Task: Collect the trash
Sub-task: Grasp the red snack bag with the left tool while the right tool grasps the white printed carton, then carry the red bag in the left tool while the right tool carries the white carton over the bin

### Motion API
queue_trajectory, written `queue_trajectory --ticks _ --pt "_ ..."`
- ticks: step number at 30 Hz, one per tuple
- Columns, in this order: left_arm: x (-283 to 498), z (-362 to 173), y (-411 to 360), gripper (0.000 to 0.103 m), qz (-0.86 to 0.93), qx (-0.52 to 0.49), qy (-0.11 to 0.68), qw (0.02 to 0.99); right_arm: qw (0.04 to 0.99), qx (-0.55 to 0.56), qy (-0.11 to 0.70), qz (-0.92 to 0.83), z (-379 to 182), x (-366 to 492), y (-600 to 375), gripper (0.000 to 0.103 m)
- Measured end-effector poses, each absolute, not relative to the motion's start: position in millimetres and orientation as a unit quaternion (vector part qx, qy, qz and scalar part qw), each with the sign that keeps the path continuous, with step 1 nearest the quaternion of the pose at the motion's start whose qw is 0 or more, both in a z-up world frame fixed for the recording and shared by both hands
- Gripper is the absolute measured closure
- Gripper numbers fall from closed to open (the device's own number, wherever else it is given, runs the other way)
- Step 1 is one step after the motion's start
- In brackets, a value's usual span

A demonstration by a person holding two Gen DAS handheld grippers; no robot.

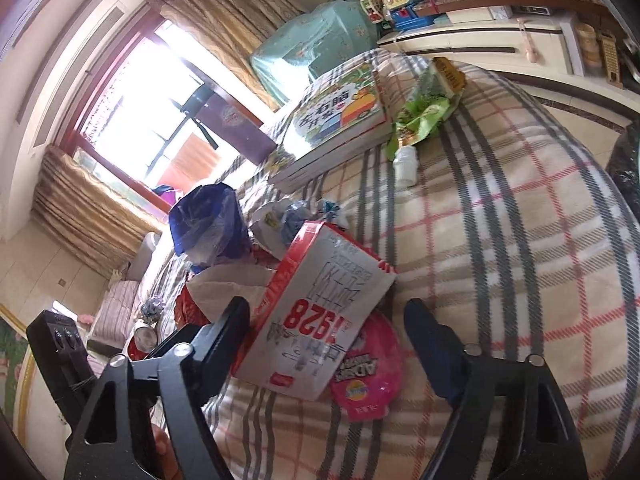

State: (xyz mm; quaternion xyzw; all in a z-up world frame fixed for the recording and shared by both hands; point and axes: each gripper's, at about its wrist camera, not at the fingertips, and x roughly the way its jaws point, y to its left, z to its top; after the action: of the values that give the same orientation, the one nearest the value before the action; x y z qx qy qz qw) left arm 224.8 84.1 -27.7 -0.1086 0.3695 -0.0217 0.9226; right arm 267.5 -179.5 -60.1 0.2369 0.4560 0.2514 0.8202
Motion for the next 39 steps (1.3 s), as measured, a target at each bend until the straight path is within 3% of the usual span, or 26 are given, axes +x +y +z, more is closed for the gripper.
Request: queue_trajectory --ticks 2,5,10,12,20,39 --pt "227 -32 82 0.064 -0.039 -0.107 0.377 0.919 0.826 0.219 0.452 0.254 -59 264 -174 0.034" --pt "226 -36 80 0.065 -0.054 -0.103 0.38 0.918 0.84 0.19 0.436 0.262 -49 252 -171 0.047" --pt "218 -35 80 0.065 -0.084 -0.108 0.383 0.913 0.849 0.142 0.432 0.269 -25 229 -176 0.054" --pt "214 -34 80 0.07 -0.1 -0.113 0.386 0.91 0.847 0.141 0.437 0.269 -19 220 -190 0.054" --pt "197 -31 69 0.07 -0.163 -0.112 0.404 0.893 0.849 0.032 0.493 0.188 -21 209 -225 0.054" --pt "161 -30 48 0.07 -0.155 -0.126 0.418 0.886 0.869 0.068 0.446 0.202 -53 193 -216 0.053"
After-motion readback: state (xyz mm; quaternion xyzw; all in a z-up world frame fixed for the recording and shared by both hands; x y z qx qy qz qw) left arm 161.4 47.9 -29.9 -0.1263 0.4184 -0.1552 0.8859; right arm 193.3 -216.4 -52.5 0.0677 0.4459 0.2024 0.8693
